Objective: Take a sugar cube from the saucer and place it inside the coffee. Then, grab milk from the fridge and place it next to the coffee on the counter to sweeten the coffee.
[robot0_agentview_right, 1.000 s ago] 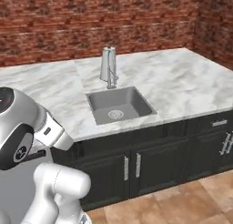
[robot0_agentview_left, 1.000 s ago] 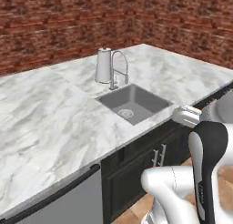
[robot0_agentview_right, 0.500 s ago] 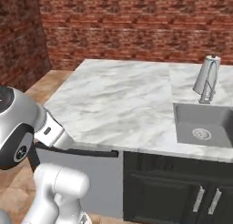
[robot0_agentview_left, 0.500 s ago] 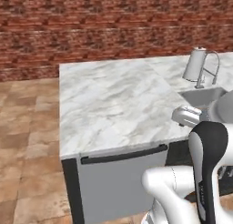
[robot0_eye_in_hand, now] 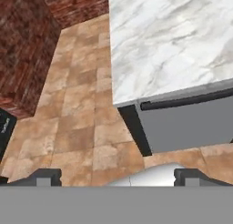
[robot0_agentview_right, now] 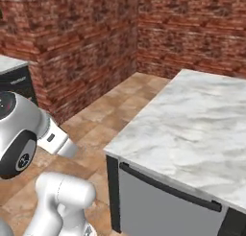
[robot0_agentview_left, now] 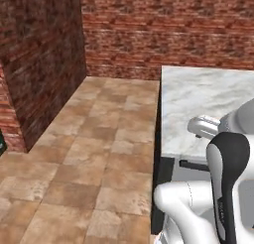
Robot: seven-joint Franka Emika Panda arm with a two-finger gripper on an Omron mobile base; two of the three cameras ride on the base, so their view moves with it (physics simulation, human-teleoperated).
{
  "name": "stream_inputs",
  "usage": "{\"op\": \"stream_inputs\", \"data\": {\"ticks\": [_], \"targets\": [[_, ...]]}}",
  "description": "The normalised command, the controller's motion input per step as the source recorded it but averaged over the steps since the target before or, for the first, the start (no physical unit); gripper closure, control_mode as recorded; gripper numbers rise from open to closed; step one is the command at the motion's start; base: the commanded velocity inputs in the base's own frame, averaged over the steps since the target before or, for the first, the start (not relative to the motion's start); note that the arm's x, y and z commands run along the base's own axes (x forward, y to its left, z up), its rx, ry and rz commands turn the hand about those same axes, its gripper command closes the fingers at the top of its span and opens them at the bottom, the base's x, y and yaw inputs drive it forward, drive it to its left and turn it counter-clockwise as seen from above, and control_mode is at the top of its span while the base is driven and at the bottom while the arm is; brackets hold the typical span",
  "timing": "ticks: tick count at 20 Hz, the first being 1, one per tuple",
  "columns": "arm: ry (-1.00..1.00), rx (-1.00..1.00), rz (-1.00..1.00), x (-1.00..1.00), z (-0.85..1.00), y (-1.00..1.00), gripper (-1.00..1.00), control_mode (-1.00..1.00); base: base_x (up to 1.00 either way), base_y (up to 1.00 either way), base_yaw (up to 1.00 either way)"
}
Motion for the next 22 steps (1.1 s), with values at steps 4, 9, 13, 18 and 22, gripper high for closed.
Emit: {"op": "stream_inputs", "data": {"ticks": [4,9,13,18,22], "targets": [[0.00,0.00,0.00,0.00,0.00,0.00,-1.00,1.00,0.01,0.83,0.61],[0.00,0.00,0.00,0.00,0.00,0.00,-1.00,1.00,0.08,0.66,0.64],[0.00,0.00,0.00,0.00,0.00,0.00,-1.00,1.00,0.16,0.56,0.67],[0.00,0.00,0.00,0.00,0.00,0.00,-1.00,1.00,0.33,0.55,0.64],[0.00,0.00,0.00,0.00,0.00,0.00,-1.00,1.00,0.40,0.04,0.38]]}}
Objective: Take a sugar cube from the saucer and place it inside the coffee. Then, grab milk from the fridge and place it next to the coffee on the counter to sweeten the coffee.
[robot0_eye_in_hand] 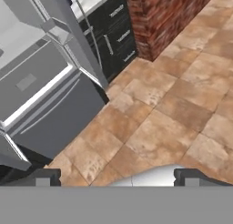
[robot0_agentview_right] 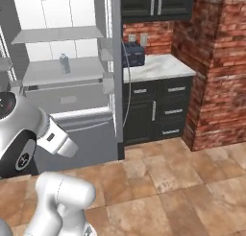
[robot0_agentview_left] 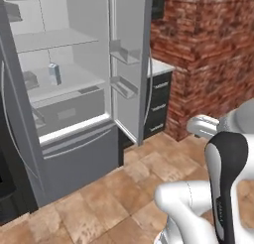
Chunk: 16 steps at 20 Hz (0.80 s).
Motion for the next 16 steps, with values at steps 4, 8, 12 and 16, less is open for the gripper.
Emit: {"op": "stream_inputs", "data": {"ticks": [4,8,12,16], "targets": [[0.00,0.00,0.00,0.00,0.00,0.00,-1.00,1.00,0.62,0.01,0.17],[0.00,0.00,0.00,0.00,0.00,0.00,-1.00,1.00,0.92,0.07,0.16],[0.00,0.00,0.00,0.00,0.00,0.00,-1.00,1.00,0.82,0.06,0.20],[0.00,0.00,0.00,0.00,0.00,0.00,-1.00,1.00,0.50,0.00,0.36]]}}
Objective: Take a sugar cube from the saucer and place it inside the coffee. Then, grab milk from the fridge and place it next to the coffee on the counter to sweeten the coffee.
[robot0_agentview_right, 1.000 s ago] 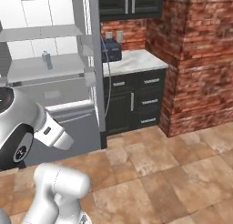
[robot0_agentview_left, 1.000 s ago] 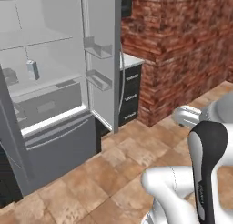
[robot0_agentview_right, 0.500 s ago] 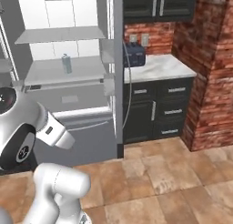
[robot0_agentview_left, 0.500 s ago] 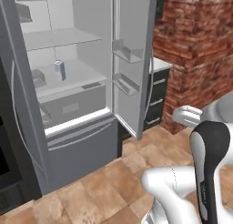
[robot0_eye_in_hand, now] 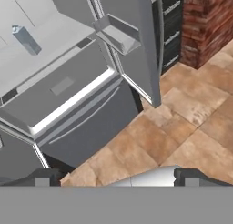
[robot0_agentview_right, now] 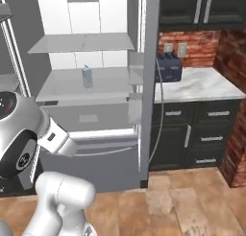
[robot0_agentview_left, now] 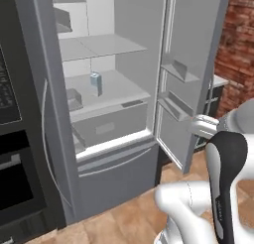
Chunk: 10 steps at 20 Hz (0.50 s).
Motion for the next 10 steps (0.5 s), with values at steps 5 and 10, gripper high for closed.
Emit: {"op": "stream_inputs", "data": {"ticks": [5,10], "targets": [[0.00,0.00,0.00,0.00,0.00,0.00,-1.00,1.00,0.41,-0.19,0.37],[0.00,0.00,0.00,0.00,0.00,0.00,-1.00,1.00,0.73,-0.32,0.38]]}}
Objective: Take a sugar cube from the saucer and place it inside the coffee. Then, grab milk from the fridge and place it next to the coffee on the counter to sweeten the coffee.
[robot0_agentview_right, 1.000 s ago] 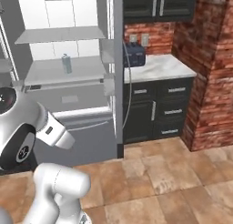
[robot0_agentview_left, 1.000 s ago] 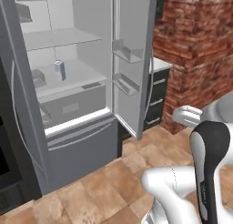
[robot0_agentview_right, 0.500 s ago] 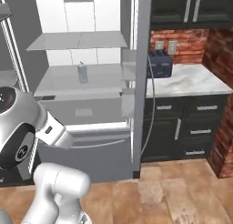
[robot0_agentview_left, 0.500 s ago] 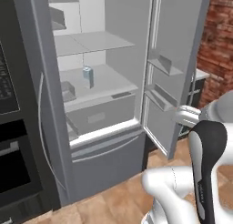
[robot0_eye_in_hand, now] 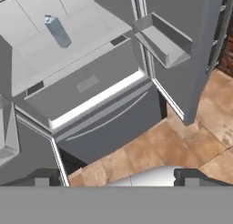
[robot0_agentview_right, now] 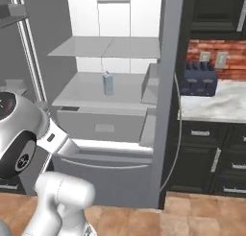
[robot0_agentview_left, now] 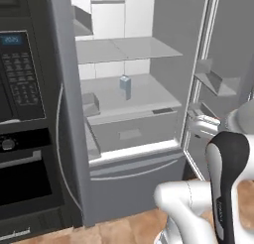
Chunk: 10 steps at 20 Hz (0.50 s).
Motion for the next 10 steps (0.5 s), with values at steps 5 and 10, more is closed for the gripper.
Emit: {"op": "stream_inputs", "data": {"ticks": [5,10], "targets": [[0.00,0.00,0.00,0.00,0.00,0.00,-1.00,1.00,0.58,-0.20,0.32],[0.00,0.00,0.00,0.00,0.00,0.00,-1.00,1.00,0.25,-0.35,0.17]]}}
